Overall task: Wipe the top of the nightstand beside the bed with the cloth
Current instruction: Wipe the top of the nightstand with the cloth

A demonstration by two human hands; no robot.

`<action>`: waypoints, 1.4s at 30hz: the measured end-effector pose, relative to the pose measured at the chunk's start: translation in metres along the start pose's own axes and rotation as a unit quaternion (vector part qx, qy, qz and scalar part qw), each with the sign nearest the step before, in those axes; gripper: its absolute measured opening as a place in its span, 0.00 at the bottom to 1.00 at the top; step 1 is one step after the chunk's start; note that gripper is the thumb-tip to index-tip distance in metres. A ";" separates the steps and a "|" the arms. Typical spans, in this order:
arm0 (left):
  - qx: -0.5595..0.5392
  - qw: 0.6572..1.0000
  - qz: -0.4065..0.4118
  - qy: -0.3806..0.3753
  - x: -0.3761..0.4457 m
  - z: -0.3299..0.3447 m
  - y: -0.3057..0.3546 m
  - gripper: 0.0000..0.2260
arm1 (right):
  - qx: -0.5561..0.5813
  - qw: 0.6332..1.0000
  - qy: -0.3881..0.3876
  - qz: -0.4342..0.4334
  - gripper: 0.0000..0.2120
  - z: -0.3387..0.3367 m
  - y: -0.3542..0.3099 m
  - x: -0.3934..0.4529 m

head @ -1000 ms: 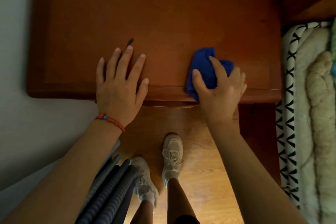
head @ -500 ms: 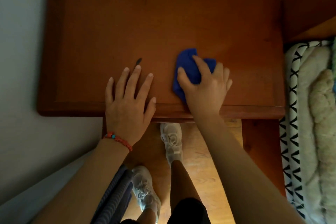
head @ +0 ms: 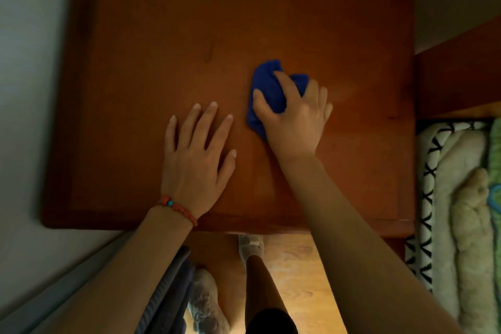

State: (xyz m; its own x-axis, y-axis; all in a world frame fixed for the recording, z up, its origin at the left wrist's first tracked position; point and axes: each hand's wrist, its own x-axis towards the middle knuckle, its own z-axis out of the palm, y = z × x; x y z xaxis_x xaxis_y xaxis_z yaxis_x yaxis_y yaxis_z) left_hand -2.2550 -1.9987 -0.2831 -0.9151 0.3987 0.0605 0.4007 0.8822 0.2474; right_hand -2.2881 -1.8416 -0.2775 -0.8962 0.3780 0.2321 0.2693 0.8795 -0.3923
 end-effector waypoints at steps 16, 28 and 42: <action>-0.019 0.999 -0.022 -0.025 0.004 -0.003 0.001 0.21 | 0.018 1.000 -0.015 -0.014 0.23 0.022 -0.005 0.072; 0.004 0.997 -0.066 -0.026 0.080 -0.004 -0.019 0.22 | 0.043 0.999 -0.028 -0.010 0.25 0.048 -0.015 0.160; -0.014 0.997 -0.072 -0.038 0.079 -0.005 -0.021 0.21 | 0.042 0.999 -0.025 0.021 0.24 0.052 -0.018 0.185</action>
State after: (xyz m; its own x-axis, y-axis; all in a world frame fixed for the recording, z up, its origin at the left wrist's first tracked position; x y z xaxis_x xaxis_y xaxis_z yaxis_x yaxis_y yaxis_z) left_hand -2.3357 -1.9875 -0.2789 -0.9567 0.2868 -0.0501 0.2630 0.9249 0.2745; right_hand -2.4773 -1.8029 -0.2738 -0.9021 0.3969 0.1692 0.2786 0.8353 -0.4740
